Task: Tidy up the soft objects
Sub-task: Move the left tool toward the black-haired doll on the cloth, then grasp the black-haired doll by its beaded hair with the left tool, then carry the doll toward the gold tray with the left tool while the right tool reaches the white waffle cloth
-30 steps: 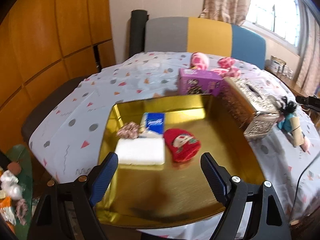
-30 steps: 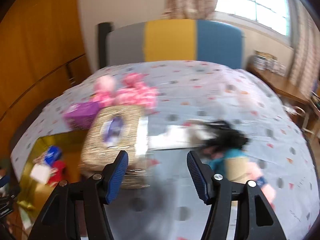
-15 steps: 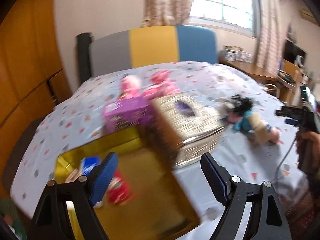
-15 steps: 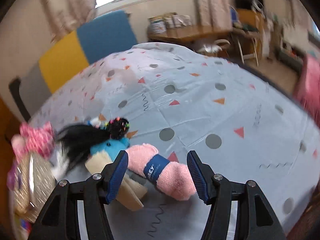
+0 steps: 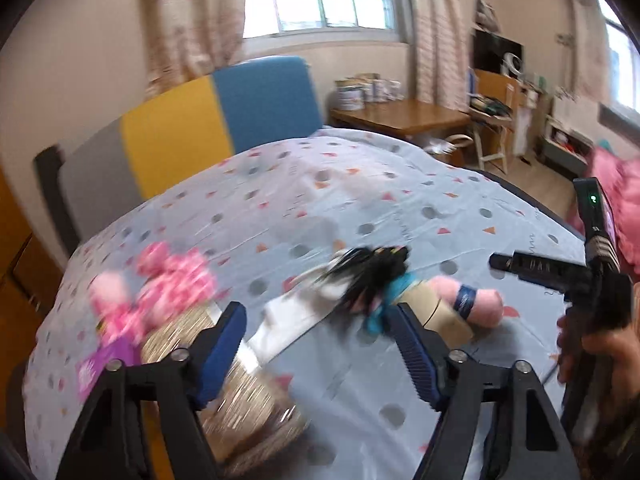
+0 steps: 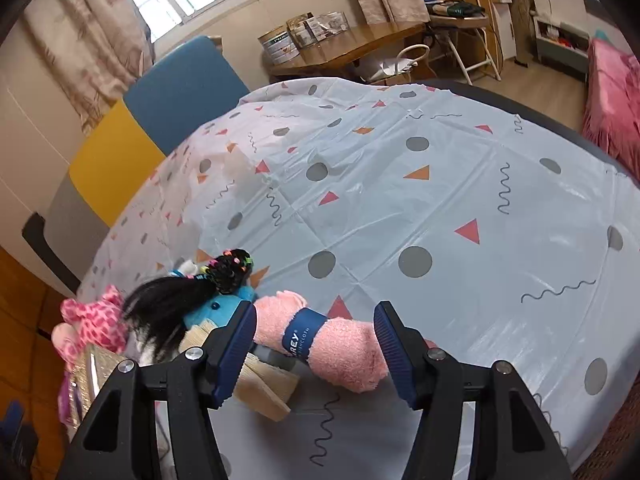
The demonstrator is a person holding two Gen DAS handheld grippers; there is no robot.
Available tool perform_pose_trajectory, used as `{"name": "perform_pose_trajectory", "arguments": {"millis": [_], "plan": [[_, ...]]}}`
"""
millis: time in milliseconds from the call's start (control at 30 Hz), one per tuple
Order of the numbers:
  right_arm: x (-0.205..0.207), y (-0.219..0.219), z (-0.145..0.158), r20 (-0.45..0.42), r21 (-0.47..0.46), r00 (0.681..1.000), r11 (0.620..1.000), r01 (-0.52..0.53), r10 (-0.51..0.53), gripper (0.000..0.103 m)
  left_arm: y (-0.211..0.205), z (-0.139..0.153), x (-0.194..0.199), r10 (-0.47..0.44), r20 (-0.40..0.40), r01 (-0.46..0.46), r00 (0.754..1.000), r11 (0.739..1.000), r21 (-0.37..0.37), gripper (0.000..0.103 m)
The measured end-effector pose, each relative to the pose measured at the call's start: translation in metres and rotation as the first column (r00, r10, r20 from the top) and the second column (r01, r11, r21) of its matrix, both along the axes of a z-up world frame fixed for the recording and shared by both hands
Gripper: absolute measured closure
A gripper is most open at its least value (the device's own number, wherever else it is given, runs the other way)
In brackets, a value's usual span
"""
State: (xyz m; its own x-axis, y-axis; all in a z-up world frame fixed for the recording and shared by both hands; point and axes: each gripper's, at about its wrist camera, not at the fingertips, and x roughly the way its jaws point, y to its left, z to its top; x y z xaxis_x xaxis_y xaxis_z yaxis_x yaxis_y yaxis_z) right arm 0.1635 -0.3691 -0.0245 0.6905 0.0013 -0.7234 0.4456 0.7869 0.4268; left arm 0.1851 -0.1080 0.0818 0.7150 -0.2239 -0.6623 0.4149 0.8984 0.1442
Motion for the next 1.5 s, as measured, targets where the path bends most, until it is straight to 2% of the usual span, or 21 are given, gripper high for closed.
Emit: {"name": "perform_pose_trajectory", "arguments": {"millis": [33, 133, 367, 533, 667, 767, 800, 867, 967, 1067, 1200, 1367, 1500], "plan": [[0.000, 0.000, 0.000, 0.003, 0.008, 1.000, 1.000, -0.005, 0.005, 0.041, -0.014, -0.001, 0.010, -0.030, -0.002, 0.030, 1.000, 0.999, 0.011, 0.038], [0.001, 0.000, 0.000, 0.003, 0.031, 1.000, 0.999, -0.019, 0.019, 0.041, -0.045, -0.009, 0.032, -0.101, -0.020, 0.102, 0.995, 0.993, 0.052, 0.050], [-0.001, -0.006, -0.001, 0.017, 0.101, 1.000, 0.995, -0.025, 0.024, 0.041, -0.116, -0.046, 0.088, -0.210, -0.120, 0.226, 0.970, 0.963, 0.143, 0.055], [-0.001, -0.011, -0.005, 0.019, 0.156, 1.000, 0.987, -0.026, 0.023, 0.041, -0.150, -0.087, 0.129, -0.221, -0.254, 0.274, 0.942, 0.942, 0.196, 0.055], [0.000, -0.011, -0.006, 0.023, 0.186, 0.999, 0.982, -0.037, 0.033, 0.041, -0.164, -0.119, 0.151, -0.208, -0.323, 0.291, 0.923, 0.927, 0.235, 0.060], [0.001, -0.011, -0.007, 0.022, 0.203, 0.999, 0.978, -0.048, 0.044, 0.041, -0.171, -0.142, 0.159, -0.206, -0.388, 0.319, 0.898, 0.913, 0.253, 0.064], [0.001, -0.010, -0.008, 0.023, 0.207, 0.999, 0.977, -0.050, 0.047, 0.041, -0.172, -0.149, 0.159, -0.204, -0.401, 0.322, 0.893, 0.912, 0.255, 0.069], [0.001, -0.010, -0.008, 0.024, 0.210, 0.999, 0.976, -0.051, 0.047, 0.041, -0.171, -0.155, 0.160, -0.197, -0.413, 0.314, 0.889, 0.919, 0.237, 0.075], [0.001, -0.011, -0.008, 0.022, 0.207, 0.999, 0.977, -0.047, 0.043, 0.041, -0.163, -0.148, 0.156, -0.203, -0.395, 0.287, 0.896, 0.943, 0.166, 0.079], [0.001, -0.012, -0.010, 0.018, 0.212, 0.999, 0.976, -0.041, 0.038, 0.041, -0.146, -0.124, 0.153, -0.225, -0.380, 0.248, 0.897, 0.969, 0.014, 0.079], [0.002, -0.010, -0.010, 0.011, 0.202, 0.999, 0.978, -0.045, 0.044, 0.041, -0.128, -0.097, 0.150, -0.236, -0.373, 0.210, 0.897, 0.972, -0.110, 0.079], [0.006, -0.007, -0.015, -0.018, 0.191, 0.998, 0.980, -0.056, 0.061, 0.041, -0.114, -0.082, 0.155, -0.179, -0.359, 0.138, 0.916, 0.981, -0.136, 0.079], [0.007, -0.005, -0.020, -0.040, 0.183, 0.997, 0.981, -0.064, 0.073, 0.041, -0.085, -0.066, 0.165, -0.103, -0.338, 0.054, 0.936, 0.987, -0.151, 0.079]]}}
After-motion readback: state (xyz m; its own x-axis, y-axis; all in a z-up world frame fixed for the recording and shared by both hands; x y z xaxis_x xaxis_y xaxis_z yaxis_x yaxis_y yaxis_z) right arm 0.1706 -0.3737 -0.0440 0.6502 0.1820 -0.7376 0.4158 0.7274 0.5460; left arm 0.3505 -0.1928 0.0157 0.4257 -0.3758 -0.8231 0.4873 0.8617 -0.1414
